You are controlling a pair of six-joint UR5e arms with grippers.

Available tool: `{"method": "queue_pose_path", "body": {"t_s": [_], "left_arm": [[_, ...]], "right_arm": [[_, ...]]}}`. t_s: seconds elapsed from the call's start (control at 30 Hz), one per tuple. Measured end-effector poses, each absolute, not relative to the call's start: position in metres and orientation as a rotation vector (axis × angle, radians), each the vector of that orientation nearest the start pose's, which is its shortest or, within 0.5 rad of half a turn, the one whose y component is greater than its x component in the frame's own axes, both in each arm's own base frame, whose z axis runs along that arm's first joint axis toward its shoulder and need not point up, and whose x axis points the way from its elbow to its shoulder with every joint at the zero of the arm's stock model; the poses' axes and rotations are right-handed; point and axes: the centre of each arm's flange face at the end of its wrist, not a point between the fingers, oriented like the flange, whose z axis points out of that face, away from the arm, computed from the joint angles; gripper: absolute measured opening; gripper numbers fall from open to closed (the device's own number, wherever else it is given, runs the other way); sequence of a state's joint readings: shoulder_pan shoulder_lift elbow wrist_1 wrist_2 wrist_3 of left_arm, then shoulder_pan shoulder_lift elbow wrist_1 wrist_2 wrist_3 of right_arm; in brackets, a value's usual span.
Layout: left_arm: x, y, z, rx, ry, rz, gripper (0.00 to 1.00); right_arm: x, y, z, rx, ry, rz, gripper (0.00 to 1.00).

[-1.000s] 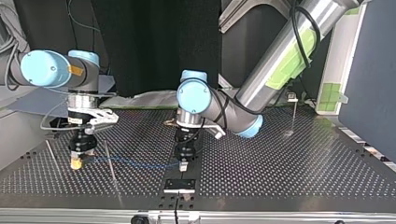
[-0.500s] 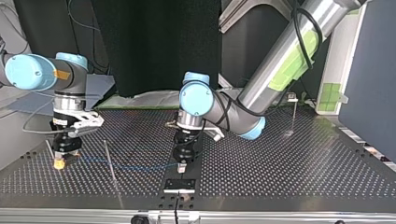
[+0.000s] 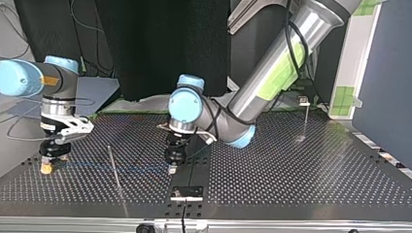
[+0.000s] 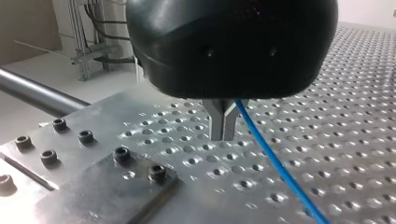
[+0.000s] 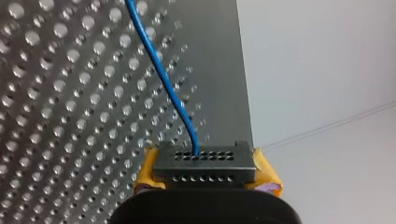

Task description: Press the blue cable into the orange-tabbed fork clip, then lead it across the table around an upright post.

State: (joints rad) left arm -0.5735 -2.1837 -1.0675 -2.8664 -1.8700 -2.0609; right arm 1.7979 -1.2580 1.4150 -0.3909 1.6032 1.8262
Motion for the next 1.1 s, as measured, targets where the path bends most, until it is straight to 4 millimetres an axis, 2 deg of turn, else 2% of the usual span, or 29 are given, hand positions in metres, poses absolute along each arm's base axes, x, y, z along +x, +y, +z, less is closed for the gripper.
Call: {"method": "queue_pose_path", "body": {"t_s": [0.27, 0.43, 0.9, 1.1], "left_arm": [[0.573, -0.493, 0.399, -0.205, 1.405, -0.674, 0.00], [0.573, -0.493, 0.400, -0.207, 1.404, -0.672, 0.00], [0.573, -0.494, 0.400, -0.201, 1.399, -0.675, 0.00], [0.577, -0.502, 0.376, -0.175, 1.434, -0.681, 0.00]], "right_arm": [[0.232, -0.608, 0.416, 1.071, -1.170, 1.635, 0.00], [0.218, -0.619, 0.391, 1.086, -1.208, 1.594, 0.00], [0.229, -0.621, 0.334, 1.163, -1.256, 1.548, 0.00], [0.234, -0.626, 0.315, 1.176, -1.262, 1.545, 0.00]]}}
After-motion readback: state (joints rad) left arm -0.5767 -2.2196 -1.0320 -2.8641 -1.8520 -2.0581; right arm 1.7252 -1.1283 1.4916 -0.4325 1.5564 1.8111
